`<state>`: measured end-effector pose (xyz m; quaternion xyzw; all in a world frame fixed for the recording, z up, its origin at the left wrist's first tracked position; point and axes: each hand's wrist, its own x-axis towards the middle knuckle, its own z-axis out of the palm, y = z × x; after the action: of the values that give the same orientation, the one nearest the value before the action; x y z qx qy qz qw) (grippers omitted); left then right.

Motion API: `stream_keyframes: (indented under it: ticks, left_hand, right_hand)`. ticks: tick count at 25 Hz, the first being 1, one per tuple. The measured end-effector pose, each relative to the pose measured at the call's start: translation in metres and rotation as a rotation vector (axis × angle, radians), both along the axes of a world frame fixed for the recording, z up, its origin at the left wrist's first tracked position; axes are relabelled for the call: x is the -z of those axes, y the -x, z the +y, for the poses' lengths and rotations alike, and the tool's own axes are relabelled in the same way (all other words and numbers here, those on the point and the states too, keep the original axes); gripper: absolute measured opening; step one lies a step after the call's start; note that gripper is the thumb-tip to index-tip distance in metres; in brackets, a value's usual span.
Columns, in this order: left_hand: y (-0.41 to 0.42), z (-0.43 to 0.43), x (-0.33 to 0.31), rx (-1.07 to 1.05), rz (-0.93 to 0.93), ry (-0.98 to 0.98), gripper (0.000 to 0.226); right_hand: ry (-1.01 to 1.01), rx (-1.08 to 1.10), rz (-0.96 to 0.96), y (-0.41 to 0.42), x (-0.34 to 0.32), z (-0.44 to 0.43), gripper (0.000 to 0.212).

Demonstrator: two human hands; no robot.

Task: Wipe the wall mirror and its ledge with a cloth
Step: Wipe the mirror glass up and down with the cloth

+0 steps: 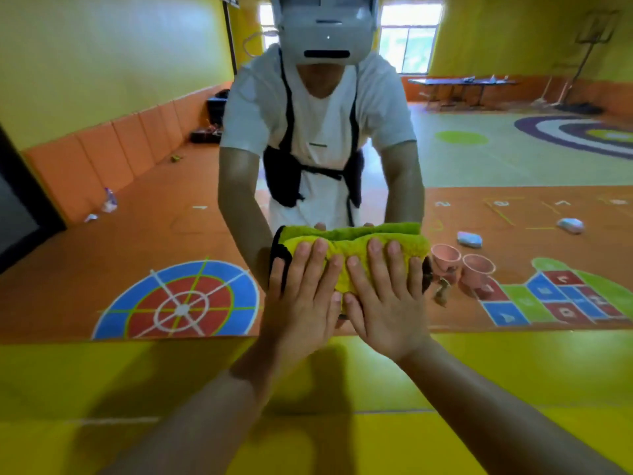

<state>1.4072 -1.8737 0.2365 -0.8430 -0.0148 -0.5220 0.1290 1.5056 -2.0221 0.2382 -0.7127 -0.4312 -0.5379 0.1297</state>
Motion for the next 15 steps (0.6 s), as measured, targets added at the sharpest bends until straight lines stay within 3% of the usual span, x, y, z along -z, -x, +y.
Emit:
stream_keyframes:
  ticks: [10, 15]
  left_hand:
    - [0.025, 0.016, 0.254, 0.037, 0.170, 0.001, 0.083]
    - [0.045, 0.036, 0.330, 0.012, 0.280, -0.174, 0.087]
  right_hand:
    - [0.210, -0.056, 0.055, 0.011, 0.243, -0.009, 0.091]
    - [0.355, -0.011, 0.033, 0.017, 0.325, -0.023, 0.070]
